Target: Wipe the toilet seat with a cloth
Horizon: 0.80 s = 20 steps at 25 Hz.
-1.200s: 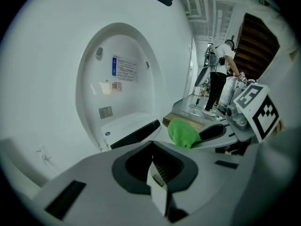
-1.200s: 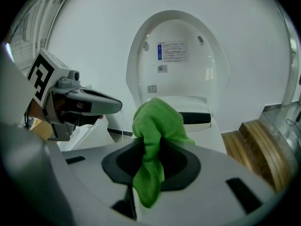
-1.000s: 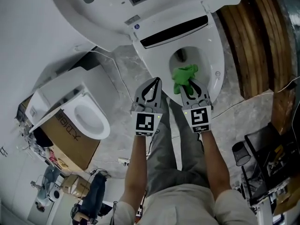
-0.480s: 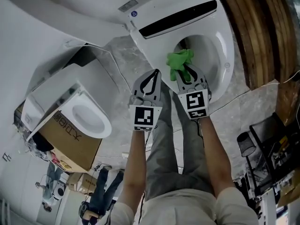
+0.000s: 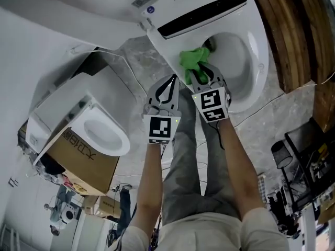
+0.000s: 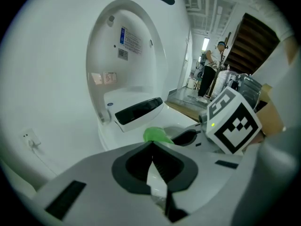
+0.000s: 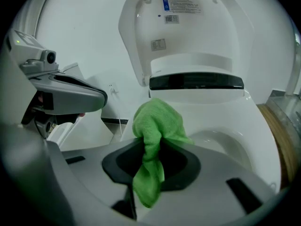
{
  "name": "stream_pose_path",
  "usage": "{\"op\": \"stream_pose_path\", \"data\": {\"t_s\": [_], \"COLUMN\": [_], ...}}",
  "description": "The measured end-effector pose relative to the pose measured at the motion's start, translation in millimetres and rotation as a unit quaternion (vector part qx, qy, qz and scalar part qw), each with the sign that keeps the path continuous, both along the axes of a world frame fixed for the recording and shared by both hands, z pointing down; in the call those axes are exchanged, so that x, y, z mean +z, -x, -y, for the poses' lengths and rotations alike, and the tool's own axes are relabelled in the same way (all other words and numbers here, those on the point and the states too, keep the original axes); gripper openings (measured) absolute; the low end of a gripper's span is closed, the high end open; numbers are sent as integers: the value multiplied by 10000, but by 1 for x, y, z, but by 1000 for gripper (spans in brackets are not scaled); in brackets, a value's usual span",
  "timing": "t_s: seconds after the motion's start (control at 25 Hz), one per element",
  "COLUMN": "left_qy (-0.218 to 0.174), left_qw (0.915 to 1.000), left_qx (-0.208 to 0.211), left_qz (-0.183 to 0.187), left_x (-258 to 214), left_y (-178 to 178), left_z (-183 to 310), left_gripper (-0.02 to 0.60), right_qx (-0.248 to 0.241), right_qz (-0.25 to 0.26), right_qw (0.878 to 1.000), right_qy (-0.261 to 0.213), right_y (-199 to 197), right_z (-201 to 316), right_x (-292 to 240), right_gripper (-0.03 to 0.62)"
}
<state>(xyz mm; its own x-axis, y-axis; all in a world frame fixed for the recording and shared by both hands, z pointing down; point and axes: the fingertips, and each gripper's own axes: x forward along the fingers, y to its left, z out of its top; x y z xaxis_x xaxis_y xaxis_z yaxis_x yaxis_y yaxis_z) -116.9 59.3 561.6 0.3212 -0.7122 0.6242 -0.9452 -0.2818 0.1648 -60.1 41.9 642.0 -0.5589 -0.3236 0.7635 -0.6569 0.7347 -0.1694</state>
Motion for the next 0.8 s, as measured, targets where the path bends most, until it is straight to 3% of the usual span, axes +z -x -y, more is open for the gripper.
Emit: {"op": "stream_pose_path", "data": {"t_s": [0.28,0.8], "left_qy": [68,290], "left_qw": [9999,9990], "left_qx": [108,326], "left_qz": [8,123], "left_x": [4,11], "left_y": [1,-7], "left_z": [-10,-38], "left_gripper": [12,12], "right_qx": [84,337], "right_qz": [-14,3], "right_qw": [9999,9993], "right_qy": [120,140], "right_y": [10,-7], "right_z": [-15,-34], "right_x": [15,18], "right_gripper": [97,97]}}
